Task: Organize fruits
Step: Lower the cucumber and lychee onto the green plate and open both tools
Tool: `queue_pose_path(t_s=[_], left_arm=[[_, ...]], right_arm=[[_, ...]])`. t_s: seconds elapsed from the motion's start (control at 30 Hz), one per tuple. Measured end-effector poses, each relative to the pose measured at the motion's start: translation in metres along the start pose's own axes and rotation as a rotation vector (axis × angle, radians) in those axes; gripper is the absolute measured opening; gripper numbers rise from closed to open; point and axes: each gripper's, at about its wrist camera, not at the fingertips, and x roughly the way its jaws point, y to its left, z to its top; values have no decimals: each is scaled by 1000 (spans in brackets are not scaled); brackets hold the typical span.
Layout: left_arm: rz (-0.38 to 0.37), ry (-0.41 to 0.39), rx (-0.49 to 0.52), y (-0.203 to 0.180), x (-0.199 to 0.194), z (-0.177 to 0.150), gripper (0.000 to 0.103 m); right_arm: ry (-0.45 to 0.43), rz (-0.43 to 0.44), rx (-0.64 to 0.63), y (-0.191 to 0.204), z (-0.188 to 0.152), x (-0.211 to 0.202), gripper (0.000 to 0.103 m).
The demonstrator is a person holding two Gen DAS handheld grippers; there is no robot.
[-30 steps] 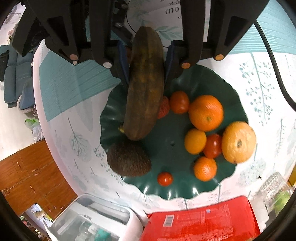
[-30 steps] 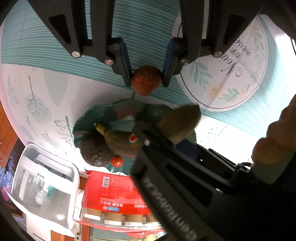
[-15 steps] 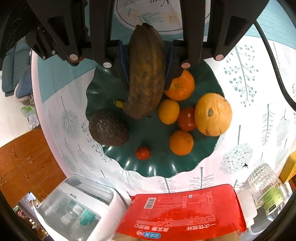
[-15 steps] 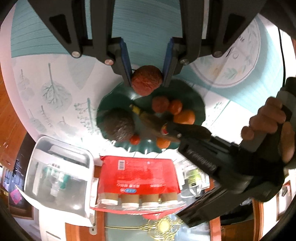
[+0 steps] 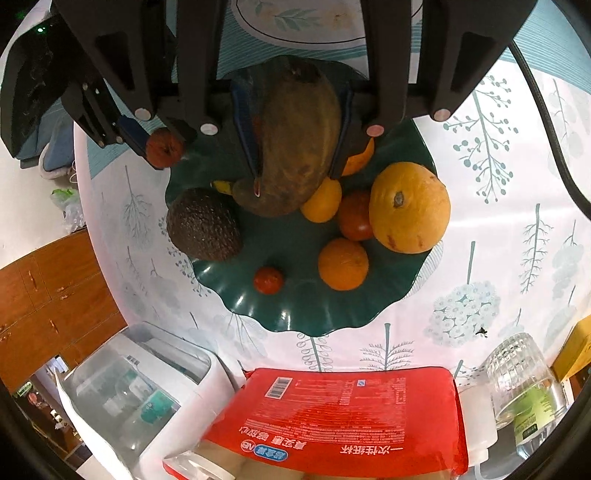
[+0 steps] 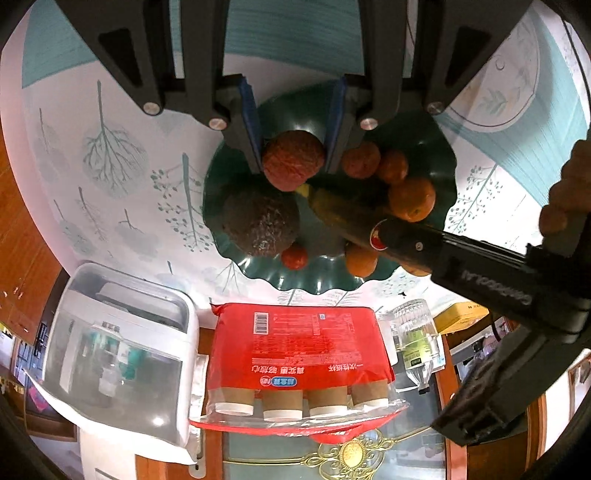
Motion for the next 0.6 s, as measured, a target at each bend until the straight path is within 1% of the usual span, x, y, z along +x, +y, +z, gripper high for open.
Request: queue_pose_path(t_s=[0.07, 0.2, 0.3, 0.37, 0.43, 0.5, 0.57, 0.6], left_arm=[[-7, -13, -11, 0, -3, 1, 38], [-16, 2, -42, 4, -2, 1, 40], [-4, -4, -45, 3, -3, 2, 42], [-11, -17, -46, 2, -6, 2, 42], [-15, -23, -46, 1, -7, 2, 43], [-9, -30, -39, -2, -9, 1, 45], [-9, -38, -36, -3, -12, 0, 45], [-10, -43, -35, -3, -14, 0, 47]], right_arm=[[7, 1, -2, 0, 1, 5, 33], [29, 2, 5, 0, 3, 16, 33], [32, 2, 8, 0, 3, 18, 33], [29, 3, 11, 0, 2, 17, 35], [28, 3, 12, 0, 2, 17, 42], [24, -4, 13, 1, 2, 16, 46], [21, -10, 14, 1, 2, 13, 47], [18, -12, 18, 0, 2, 11, 47]])
